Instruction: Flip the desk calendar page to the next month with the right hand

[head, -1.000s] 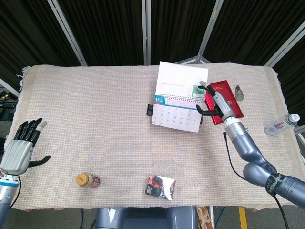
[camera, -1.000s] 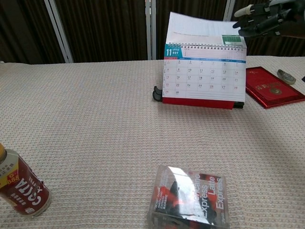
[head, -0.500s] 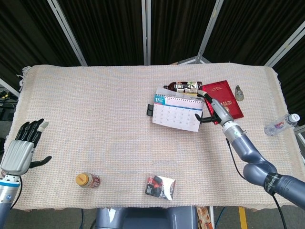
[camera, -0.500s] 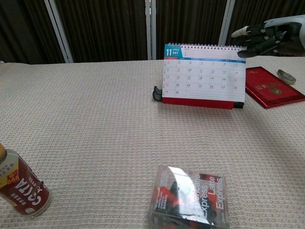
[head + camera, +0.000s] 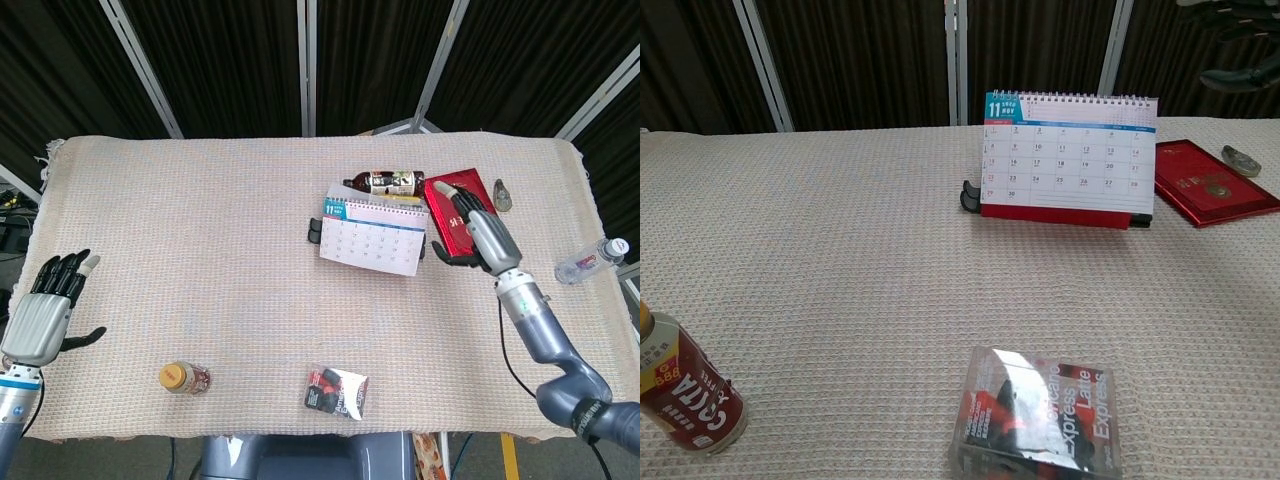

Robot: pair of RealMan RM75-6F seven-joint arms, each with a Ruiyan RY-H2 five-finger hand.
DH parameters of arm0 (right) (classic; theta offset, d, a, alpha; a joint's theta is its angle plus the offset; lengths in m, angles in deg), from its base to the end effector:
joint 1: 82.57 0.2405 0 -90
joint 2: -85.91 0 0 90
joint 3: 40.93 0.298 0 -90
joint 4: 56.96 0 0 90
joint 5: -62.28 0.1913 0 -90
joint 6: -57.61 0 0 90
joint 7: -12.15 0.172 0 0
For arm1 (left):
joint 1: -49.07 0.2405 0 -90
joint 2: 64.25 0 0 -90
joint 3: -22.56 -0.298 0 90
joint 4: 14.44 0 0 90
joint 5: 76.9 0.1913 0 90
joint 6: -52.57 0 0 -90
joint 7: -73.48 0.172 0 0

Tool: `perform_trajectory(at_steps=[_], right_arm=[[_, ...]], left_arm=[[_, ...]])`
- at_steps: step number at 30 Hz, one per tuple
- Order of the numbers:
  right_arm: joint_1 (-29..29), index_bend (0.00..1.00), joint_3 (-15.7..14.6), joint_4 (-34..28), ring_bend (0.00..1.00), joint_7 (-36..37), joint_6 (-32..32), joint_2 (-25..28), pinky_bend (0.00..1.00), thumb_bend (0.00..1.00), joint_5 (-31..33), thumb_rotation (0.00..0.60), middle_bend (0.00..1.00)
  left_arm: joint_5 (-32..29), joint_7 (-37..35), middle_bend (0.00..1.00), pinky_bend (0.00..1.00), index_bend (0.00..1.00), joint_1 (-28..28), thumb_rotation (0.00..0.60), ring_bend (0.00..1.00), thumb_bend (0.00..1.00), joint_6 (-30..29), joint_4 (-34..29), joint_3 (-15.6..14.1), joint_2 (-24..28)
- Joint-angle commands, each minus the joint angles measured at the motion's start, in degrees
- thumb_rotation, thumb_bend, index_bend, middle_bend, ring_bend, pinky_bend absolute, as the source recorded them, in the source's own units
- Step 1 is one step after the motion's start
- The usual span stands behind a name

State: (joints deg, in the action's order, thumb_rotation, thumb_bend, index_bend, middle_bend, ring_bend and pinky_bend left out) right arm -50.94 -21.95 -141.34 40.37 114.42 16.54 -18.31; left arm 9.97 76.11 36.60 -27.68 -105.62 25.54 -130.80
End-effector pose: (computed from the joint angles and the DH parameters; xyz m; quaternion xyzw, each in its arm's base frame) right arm -0.2260 -0.4045 0.1574 0.5851 -0.4834 0.5394 0.3647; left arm -0.3144 0.2544 0.1670 -0.6451 -0.3584 -0.3980 0.5450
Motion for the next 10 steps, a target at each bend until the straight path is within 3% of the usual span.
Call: perform_trajectory(at_steps=[1,5,10], right_arm=[[-7.7,0.01,-6.2,1.8,0.00,-6.3,10.5,2.2,0.01,0.31,-7.3,0.600,0.01],[-13.0,0.00,-9.8,6.1,0.00,-14.1,18.2,1.6,0.00,0.29,-9.7,0.600,0.00],[-17.5,0.00,-13.1,9.1,0.00,-16.9,23.4,0.7,0.00,0.29,-10.9,0.600,0.00]], left_arm=[[-0.1,0.5,0.00,0.00,0.00,-0.1,0.600,0.00,0.07,0.4,0.0,-0.3,0.0],[-0.2,1.1,0.00,0.00,0.00,0.1,0.600,0.00,0.07,0.5,0.3,-0.5,-0.2],[0.0,1.7,0.00,0.00,0.00,0.2,0.600,0.00,0.07,0.0,0.5,-0.5,-0.6]])
